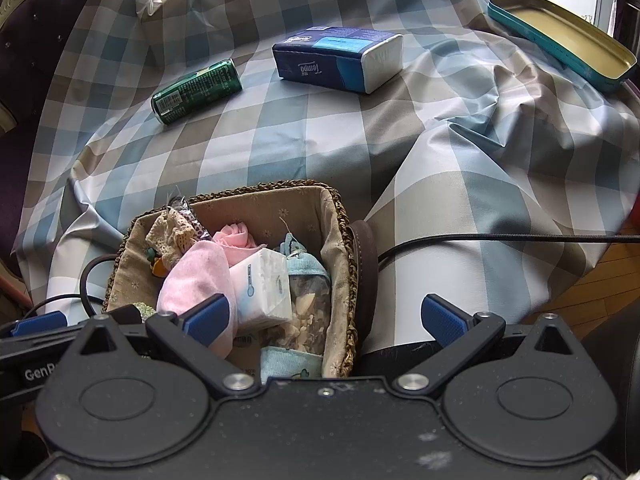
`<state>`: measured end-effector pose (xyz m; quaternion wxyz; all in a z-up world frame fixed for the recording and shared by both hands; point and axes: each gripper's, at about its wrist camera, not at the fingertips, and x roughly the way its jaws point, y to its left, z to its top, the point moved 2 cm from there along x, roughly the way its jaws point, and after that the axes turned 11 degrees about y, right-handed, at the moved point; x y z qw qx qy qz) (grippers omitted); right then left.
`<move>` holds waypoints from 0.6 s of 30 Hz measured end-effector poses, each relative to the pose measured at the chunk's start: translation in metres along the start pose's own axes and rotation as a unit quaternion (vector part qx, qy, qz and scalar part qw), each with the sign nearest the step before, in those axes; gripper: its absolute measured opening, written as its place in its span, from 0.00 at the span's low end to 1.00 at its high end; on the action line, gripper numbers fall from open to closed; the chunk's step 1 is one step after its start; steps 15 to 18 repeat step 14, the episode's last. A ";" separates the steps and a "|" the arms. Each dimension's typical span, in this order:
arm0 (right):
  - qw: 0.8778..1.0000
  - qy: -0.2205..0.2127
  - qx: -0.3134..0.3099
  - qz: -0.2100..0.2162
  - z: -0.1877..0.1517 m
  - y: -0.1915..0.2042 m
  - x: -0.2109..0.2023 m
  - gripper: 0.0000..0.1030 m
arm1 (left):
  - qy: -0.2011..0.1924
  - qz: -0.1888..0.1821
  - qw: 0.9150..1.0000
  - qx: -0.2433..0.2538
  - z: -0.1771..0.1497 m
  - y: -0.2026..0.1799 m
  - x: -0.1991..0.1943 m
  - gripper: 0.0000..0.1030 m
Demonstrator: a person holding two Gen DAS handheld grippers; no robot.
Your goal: Organize soft objects
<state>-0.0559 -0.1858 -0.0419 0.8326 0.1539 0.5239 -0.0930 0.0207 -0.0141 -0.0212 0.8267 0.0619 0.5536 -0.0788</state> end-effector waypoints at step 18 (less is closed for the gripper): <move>1.000 0.006 0.002 0.001 -0.002 0.000 0.002 1.00 | 0.001 0.000 1.000 0.001 -0.001 0.000 0.001 0.82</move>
